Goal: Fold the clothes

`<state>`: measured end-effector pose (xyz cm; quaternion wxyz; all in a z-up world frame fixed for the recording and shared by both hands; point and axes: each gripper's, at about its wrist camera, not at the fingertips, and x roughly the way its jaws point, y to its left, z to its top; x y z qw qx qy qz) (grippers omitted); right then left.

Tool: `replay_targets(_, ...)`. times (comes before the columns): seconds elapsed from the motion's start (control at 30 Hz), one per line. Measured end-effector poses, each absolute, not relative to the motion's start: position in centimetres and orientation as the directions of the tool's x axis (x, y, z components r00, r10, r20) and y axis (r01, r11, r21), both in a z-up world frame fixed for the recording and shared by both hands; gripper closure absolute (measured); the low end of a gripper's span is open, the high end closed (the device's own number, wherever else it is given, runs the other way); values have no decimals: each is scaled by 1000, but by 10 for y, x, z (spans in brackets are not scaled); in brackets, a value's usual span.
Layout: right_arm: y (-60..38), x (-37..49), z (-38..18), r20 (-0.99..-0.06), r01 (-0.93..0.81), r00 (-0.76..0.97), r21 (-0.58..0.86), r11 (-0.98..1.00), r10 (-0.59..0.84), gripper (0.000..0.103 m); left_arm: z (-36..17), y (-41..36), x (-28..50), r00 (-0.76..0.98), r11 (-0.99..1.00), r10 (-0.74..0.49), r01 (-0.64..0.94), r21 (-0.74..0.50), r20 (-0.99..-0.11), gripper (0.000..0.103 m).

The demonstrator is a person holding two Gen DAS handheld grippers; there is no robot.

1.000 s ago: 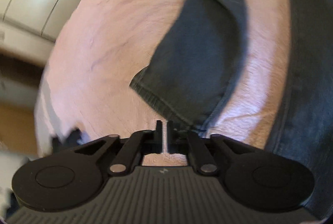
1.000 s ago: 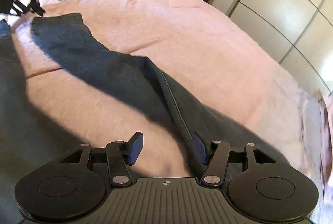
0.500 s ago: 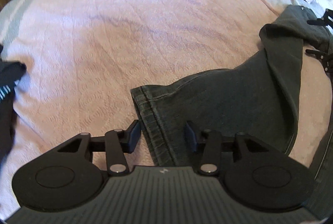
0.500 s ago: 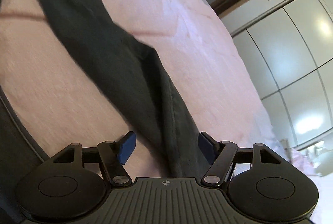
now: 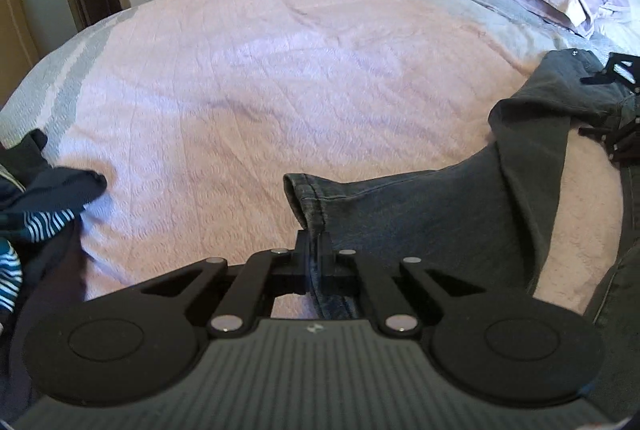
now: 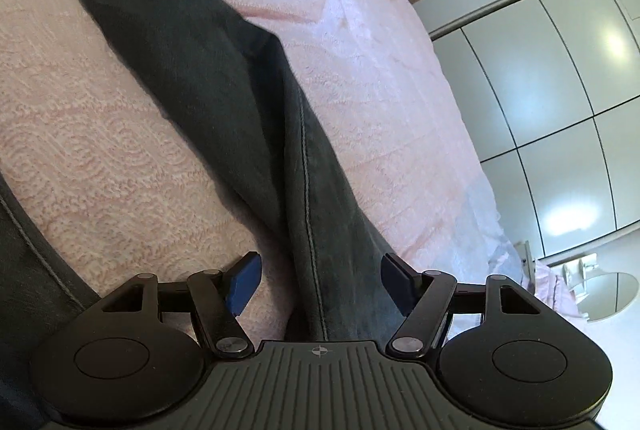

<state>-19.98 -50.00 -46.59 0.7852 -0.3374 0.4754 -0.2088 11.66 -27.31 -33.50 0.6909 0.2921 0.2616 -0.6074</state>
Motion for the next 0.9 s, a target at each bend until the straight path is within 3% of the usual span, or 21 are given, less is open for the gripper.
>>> replay_targets(0.1,-501,-199,-471,-615,2,449,-725,689,-648,35,-331,-275,117,123,86,-689,992,88,-714,102)
replay_targets(0.13,-503,-198,-473,-614,3,448,-726,688,-650,54,-330,-275,119,120,87,-692,993,83,-712,102)
replay_targets(0.17,-505,-195,-475,-631,-5,433,-715,699,-644,90,-328,-275,121,118,89,-695,993,79,-709,101)
replay_targets(0.27,-501,-200,-466,-590,-3,458,-748,663,-664,102,-320,-273,133,143,111,-714,990,90,-685,101)
replay_targets(0.43,-493,-215,-439,-498,75,515,-785,615,-698,102,-312,-281,163,259,214,-706,965,149,-659,100)
replay_targets(0.63,-479,-234,-459,-544,-13,483,-788,615,-686,102,-341,-297,192,458,364,-576,885,290,-677,103)
replay_targets(0.73,-473,-241,-469,-546,-42,470,-799,600,-694,102,-339,-285,193,415,335,-599,907,256,-685,103)
replay_targets(0.83,-468,-244,-469,-542,-50,456,-808,587,-706,102,-333,-268,170,359,222,-653,933,285,-667,92)
replay_targets(0.9,-465,-247,-464,-548,-21,451,-796,605,-705,101,-326,-251,145,280,93,-709,947,309,-647,72)
